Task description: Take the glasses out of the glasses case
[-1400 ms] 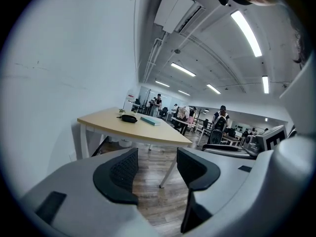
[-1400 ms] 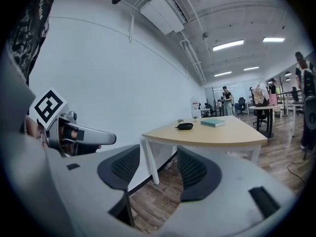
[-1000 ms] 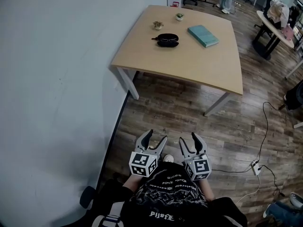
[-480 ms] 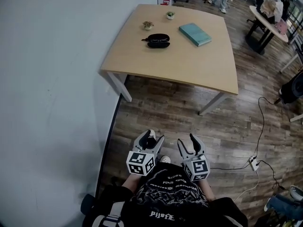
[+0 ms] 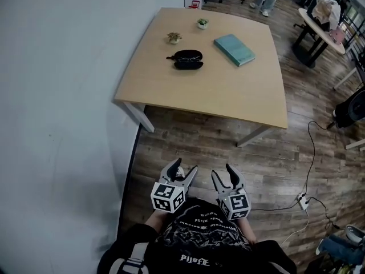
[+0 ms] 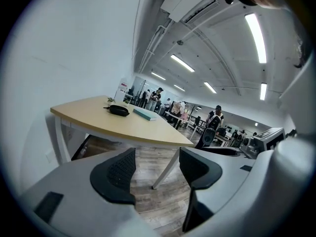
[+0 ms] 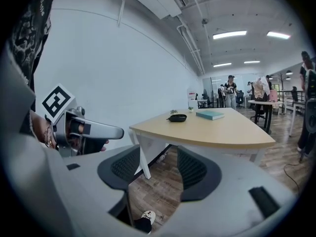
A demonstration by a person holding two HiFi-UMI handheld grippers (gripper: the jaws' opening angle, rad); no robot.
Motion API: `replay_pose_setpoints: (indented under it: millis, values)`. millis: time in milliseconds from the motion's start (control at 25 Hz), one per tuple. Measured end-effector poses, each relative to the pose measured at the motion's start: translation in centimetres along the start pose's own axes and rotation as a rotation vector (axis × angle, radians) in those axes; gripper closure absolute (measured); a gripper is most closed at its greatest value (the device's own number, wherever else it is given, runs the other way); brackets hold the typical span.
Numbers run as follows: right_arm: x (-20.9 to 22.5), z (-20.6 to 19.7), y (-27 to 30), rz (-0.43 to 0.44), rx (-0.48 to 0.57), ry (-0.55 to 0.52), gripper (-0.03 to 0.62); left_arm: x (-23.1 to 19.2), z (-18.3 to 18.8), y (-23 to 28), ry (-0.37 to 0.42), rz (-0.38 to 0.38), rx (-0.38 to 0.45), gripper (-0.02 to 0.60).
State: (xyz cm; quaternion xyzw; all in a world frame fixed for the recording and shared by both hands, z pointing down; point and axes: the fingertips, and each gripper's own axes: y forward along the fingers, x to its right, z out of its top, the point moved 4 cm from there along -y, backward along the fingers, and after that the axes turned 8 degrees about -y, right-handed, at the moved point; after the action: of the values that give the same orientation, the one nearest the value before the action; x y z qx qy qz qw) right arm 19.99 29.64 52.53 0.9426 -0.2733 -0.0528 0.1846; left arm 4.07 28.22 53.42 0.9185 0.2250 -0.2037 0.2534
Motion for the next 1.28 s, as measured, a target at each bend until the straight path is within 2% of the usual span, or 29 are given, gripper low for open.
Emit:
replay_pose_setpoints:
  millis: [400,600,960,1280]
  values:
    - [2.3,4.4,8.9,-0.105,0.008,0.004,0.347,-5.4,7.6,7.2,0.078,-0.118,-0.027,0.296]
    - [1.6,5.5,13.5,-0.107,-0.015,-0.071,0.347,-8.4,10.5,9.3,0.099,-0.137,-0.031,0.297]
    - [1.7,7.3,18.4,-0.101,0.021,-0.018,0.347,-12.6,13.3,10.2,0.122,-0.094,-0.034,0.296]
    - [2.9,8.7,21.2,-0.06,0.029,-0.024,0.347,-14.5,13.9,10.6,0.071,-0.05,-0.021,0.297]
